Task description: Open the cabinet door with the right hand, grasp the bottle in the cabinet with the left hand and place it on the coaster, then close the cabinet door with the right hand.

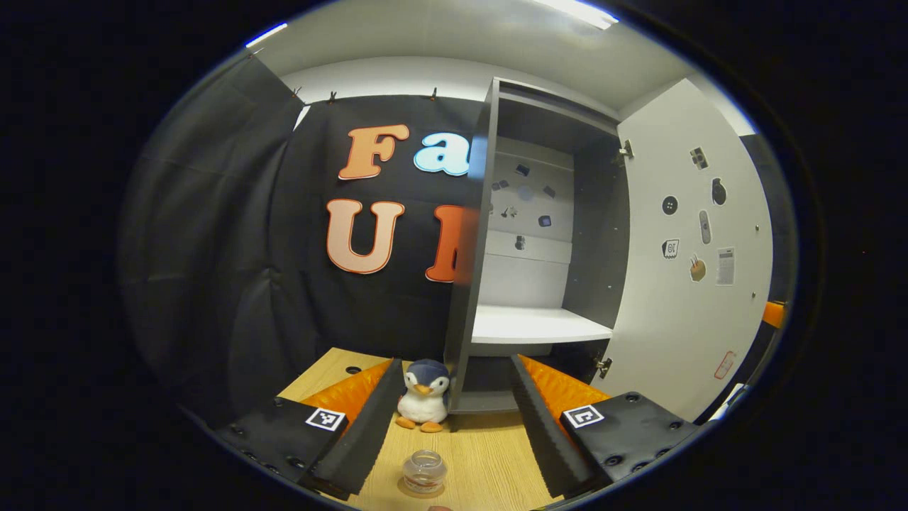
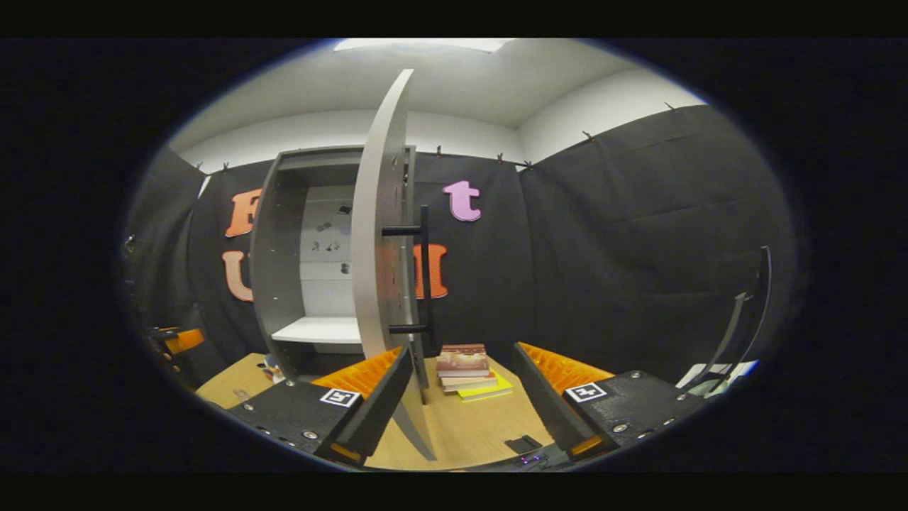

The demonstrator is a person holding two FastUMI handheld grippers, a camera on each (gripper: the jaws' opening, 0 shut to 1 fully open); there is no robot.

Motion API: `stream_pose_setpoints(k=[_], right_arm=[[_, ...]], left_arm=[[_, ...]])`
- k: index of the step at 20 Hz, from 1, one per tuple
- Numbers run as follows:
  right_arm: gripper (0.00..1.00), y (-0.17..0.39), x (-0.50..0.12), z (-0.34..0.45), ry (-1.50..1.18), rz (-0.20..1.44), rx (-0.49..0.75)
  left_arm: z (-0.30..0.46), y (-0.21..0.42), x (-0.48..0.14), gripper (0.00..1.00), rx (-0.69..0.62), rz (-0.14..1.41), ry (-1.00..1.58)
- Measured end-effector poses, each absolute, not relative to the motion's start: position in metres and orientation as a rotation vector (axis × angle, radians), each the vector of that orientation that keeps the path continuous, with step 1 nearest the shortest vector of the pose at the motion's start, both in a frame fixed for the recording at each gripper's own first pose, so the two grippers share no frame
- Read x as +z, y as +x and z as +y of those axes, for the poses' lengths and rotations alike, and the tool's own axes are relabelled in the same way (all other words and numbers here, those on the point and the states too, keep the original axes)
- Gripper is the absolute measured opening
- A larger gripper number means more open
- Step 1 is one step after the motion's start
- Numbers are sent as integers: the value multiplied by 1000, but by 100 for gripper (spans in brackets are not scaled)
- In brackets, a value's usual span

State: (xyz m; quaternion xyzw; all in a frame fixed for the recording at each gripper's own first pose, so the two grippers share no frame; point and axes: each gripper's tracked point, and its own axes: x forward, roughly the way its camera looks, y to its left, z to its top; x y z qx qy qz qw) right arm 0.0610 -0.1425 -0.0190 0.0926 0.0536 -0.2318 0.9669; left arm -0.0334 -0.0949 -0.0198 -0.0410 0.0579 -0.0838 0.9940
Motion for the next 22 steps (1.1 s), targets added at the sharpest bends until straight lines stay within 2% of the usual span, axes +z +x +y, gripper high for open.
stream_pose_setpoints(k=[8, 16, 17, 18, 19, 20, 22], right_arm=[[90, 85, -14, -90, 284, 90, -302], [90, 112, -1, -62, 285, 54, -198], [99, 116, 2, -58, 289, 46, -182], [84, 119, 3, -58, 286, 43, -179], [99, 122, 2, -60, 274, 44, -180], [93, 123, 2, -58, 266, 49, -173], [96, 130, 1, -53, 253, 49, -163]], left_arm=[[-85, -30, -10, 96, -188, 84, -48], [-47, -10, -9, 96, -176, 70, -17], [-43, -7, -12, 96, -174, 72, -19], [-38, -4, -13, 96, -171, 73, -24], [-33, 0, -15, 96, -168, 76, -29], [-27, 3, -16, 96, -164, 80, -31], [-16, 9, -21, 96, -156, 87, -32]])
